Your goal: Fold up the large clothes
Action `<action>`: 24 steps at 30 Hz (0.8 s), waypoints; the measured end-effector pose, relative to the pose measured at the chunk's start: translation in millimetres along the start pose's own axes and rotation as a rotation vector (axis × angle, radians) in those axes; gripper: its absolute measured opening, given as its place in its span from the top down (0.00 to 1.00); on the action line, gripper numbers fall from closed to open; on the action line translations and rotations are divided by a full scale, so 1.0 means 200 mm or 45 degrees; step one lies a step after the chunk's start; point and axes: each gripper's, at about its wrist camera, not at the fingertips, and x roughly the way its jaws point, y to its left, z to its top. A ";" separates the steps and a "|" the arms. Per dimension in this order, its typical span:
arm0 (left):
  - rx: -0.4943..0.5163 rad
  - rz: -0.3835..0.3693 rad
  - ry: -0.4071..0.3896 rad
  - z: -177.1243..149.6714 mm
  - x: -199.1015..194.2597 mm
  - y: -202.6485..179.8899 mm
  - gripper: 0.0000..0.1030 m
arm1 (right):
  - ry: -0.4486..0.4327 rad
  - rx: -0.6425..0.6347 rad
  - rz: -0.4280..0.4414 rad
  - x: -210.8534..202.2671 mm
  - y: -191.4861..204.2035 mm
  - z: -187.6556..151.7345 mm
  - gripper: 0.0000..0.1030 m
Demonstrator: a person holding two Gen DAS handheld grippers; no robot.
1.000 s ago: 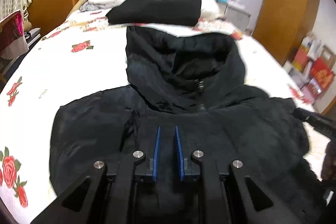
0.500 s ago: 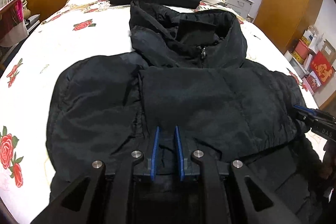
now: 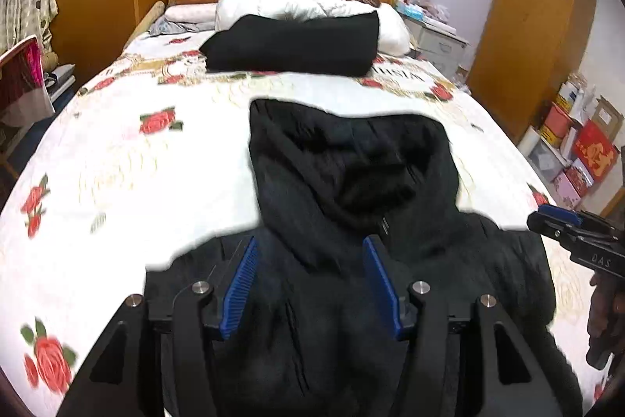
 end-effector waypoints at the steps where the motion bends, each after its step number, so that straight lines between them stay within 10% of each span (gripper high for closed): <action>1: -0.004 0.006 -0.002 0.04 0.03 0.01 0.44 | -0.003 -0.001 -0.006 0.03 0.00 0.05 0.52; 19: -0.049 0.117 0.057 0.46 0.86 0.18 0.44 | 0.043 -0.084 -0.122 0.69 -0.02 0.53 0.57; 21: -0.056 0.095 0.067 0.48 0.91 0.18 0.64 | 0.066 -0.120 -0.152 0.75 -0.01 0.53 0.84; 22: -0.056 0.088 0.089 0.48 0.93 0.17 0.86 | 0.075 -0.125 -0.160 0.76 0.00 0.53 0.86; 24: -0.065 0.064 0.080 0.46 0.91 0.17 0.92 | 0.055 -0.143 -0.150 0.74 0.01 0.51 0.88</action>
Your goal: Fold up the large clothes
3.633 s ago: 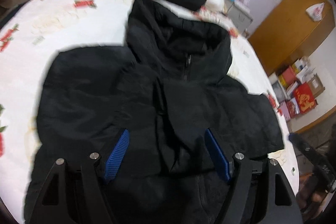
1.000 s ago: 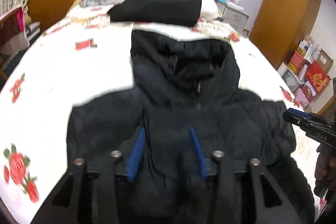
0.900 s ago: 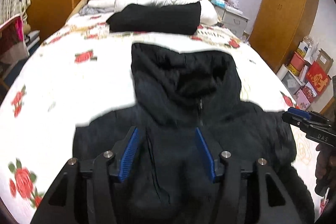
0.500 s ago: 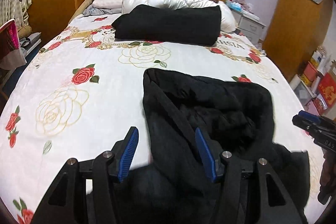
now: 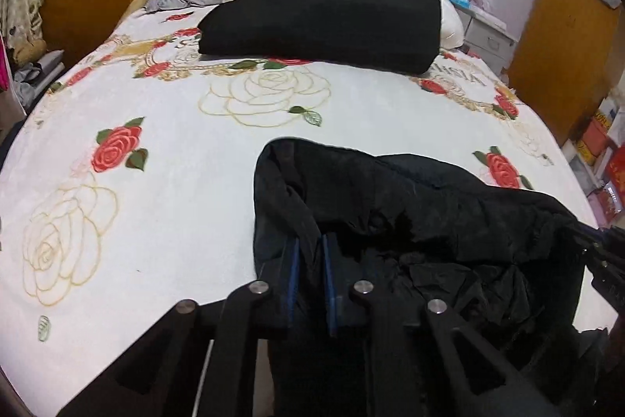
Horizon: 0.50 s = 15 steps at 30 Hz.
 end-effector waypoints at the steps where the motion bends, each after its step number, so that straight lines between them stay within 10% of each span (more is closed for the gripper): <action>1: -0.003 -0.014 -0.025 -0.02 -0.04 0.00 0.94 | -0.011 -0.005 0.007 -0.03 0.00 -0.01 0.89; 15: -0.056 -0.176 -0.272 -0.31 -0.91 0.06 0.96 | -0.234 -0.018 0.144 -0.81 0.05 -0.32 0.91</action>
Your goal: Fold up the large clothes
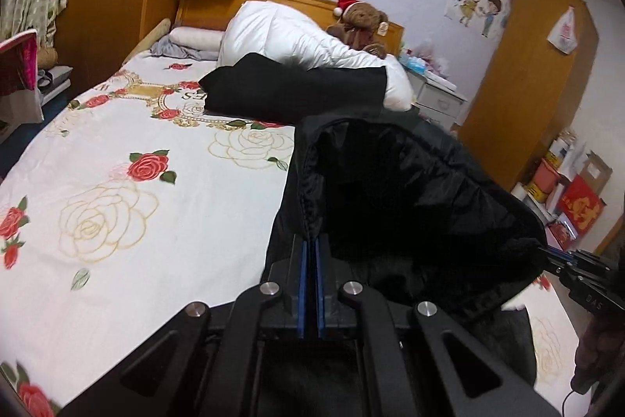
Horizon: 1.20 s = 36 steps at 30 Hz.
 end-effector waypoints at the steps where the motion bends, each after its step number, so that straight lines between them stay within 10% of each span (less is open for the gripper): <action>1: 0.001 -0.012 0.003 -0.04 -0.05 -0.01 0.96 | 0.006 0.004 0.008 -0.04 0.02 -0.05 0.91; 15: -0.138 0.007 0.265 -0.67 -0.43 0.05 0.94 | 0.345 0.139 0.094 -0.16 0.04 -0.61 0.87; 25: -0.149 0.012 0.196 -0.64 -0.75 0.04 0.73 | 0.258 0.311 0.187 -0.52 0.03 -0.61 0.81; 29: -0.138 -0.018 0.099 -0.57 -0.88 -0.03 0.50 | 0.199 0.438 0.273 -0.66 0.10 -0.59 0.39; 36: -0.228 -0.055 0.153 -0.56 -0.69 -0.03 0.46 | 0.257 0.728 0.418 -0.45 0.14 -0.58 0.36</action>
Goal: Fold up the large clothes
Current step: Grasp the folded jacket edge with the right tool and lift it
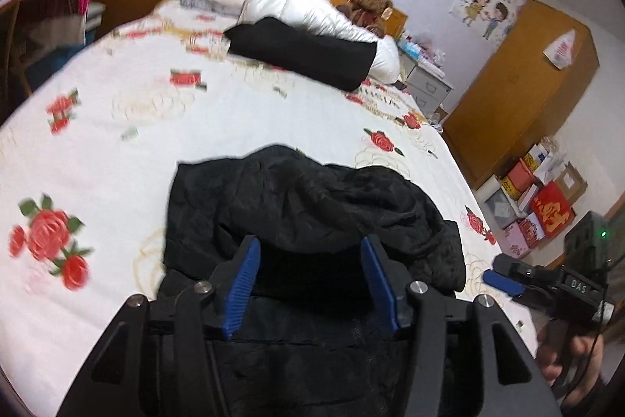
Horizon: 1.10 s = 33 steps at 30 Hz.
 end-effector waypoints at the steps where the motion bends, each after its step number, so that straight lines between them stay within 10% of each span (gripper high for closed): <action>1: -0.029 -0.003 0.007 0.00 0.04 0.00 0.46 | 0.002 0.050 0.022 0.04 -0.02 0.02 0.36; 9: -0.331 -0.101 0.094 -0.04 0.33 0.09 0.46 | 0.025 0.257 0.154 0.30 -0.09 0.09 0.41; 12: -0.309 -0.129 0.098 -0.06 0.37 0.06 0.45 | 0.022 0.202 0.111 0.34 -0.08 0.06 0.96; 21: -0.330 -0.082 0.179 -0.25 0.41 0.16 0.46 | 0.166 0.298 0.036 0.48 -0.29 -0.31 0.99; 33: -0.148 -0.046 0.163 -0.25 0.51 0.09 0.47 | 0.196 0.215 -0.073 0.50 -0.34 -0.36 1.00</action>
